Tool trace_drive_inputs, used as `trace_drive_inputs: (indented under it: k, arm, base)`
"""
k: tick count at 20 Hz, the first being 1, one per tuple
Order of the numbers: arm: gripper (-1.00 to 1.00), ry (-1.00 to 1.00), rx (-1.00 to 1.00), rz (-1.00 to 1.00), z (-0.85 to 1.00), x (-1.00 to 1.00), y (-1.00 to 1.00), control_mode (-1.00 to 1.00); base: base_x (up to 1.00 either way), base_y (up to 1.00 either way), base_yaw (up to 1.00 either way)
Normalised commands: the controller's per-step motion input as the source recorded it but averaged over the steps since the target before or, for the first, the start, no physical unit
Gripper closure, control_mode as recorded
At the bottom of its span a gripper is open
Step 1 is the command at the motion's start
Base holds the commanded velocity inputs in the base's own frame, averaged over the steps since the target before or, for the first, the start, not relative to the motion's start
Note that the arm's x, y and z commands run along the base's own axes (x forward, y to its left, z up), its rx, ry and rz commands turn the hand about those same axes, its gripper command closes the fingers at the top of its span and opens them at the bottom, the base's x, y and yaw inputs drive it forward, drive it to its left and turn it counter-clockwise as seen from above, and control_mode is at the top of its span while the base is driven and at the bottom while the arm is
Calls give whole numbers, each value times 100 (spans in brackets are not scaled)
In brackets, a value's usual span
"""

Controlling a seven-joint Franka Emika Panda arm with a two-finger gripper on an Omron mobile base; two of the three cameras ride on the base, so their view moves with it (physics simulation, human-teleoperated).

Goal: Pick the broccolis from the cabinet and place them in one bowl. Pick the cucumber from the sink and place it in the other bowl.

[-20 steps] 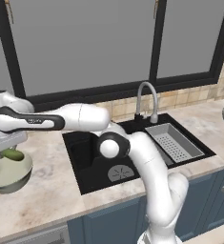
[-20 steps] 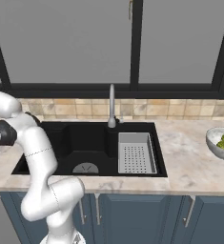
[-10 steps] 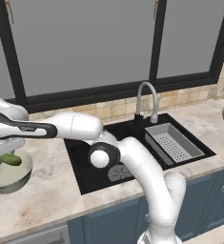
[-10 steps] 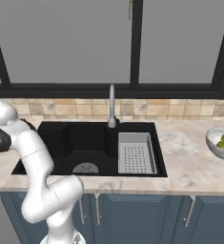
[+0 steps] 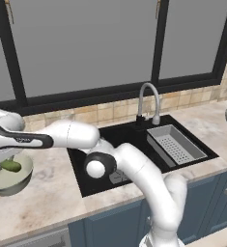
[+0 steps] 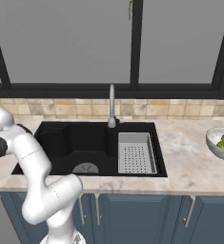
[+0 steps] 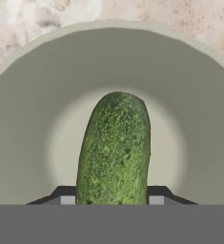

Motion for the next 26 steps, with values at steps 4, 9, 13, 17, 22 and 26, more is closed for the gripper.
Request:
trace_drive_inputs:
  k: [4, 9, 13, 17, 22, 26]
  arm:
    - [100, -6, 0, 0, -20, 0, 0, -100]
    - [100, -12, 0, 0, -8, 0, 0, -100]
    - [100, -15, 1, 0, 0, -8, 0, -100]
    - [100, -10, 1, 0, -16, -27, -1, -100]
    - [100, -6, 8, 0, -15, -2, -14, -100]
    - [100, -2, 12, 0, 0, 28, -42, -100]
  base:
    - [0, 0, 0]
    - [0, 0, 0]
    - [0, 0, 0]
    - [0, 0, 0]
    - [0, 0, 0]
    - [0, 0, 0]
